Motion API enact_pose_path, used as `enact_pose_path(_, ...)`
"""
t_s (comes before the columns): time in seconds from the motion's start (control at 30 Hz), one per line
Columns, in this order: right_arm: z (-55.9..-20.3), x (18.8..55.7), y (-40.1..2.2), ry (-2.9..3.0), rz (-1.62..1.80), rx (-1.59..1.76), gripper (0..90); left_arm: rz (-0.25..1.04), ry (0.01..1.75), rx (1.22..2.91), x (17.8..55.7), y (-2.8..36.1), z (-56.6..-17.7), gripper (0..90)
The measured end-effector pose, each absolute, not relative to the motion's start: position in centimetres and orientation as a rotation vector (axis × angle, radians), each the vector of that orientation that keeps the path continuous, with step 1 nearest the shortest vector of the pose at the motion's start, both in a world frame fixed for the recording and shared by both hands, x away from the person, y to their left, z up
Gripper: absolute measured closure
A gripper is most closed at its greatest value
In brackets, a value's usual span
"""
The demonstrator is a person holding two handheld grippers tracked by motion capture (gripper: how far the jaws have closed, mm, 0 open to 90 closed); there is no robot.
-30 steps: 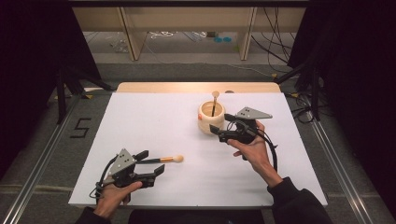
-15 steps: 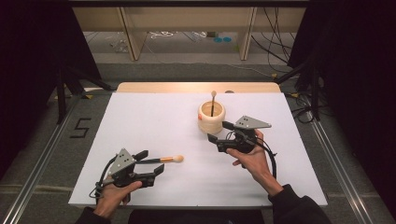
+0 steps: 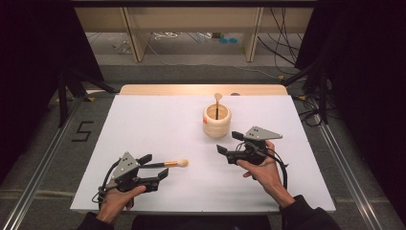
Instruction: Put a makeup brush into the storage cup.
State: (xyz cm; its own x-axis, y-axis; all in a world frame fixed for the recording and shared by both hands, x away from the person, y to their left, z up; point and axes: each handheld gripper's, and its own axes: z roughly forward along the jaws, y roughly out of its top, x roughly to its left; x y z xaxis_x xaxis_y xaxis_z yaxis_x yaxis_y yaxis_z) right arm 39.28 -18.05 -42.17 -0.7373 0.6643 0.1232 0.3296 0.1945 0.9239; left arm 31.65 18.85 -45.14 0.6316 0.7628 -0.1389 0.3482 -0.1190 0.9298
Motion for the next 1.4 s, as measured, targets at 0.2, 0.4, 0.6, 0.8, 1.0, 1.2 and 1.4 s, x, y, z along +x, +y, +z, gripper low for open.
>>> enact_pose_path(0.2, -42.4, 38.5, -18.6, 2.178, 1.536, 0.957, 18.0, 0.466, 0.901, 1.720, 31.6, 19.1, -45.1, 18.0)
enact_pose_path(0.4, -42.7, 37.9, -18.6, 2.189, 1.528, 0.945, 15.9, 0.459, 0.911, 1.715, 31.4, 19.1, -45.1, 17.9)
enact_pose_path(0.6, -42.8, 37.1, -18.7, 2.208, 1.494, 0.943, 15.9, 0.465, 0.884, 1.728, 31.5, 19.1, -45.1, 17.9)
enact_pose_path(0.8, -43.1, 36.4, -19.0, 2.210, 1.504, 0.945, 15.9, 0.469, 0.887, 1.731, 31.5, 19.1, -45.1, 17.9)
enact_pose_path(1.0, -43.1, 35.4, -19.6, 2.217, 1.482, 0.944, 15.9, 0.471, 0.891, 1.729, 31.4, 19.1, -45.1, 17.9)
enact_pose_path(1.2, -43.2, 34.7, -20.0, 2.226, 1.459, 0.923, 15.9, 0.463, 0.896, 1.735, 31.5, 19.1, -45.1, 17.9)
enact_pose_path(1.4, -43.3, 34.3, -20.2, 2.235, 1.452, 0.919, 15.9, 0.457, 0.908, 1.731, 31.7, 18.9, -45.2, 17.9)
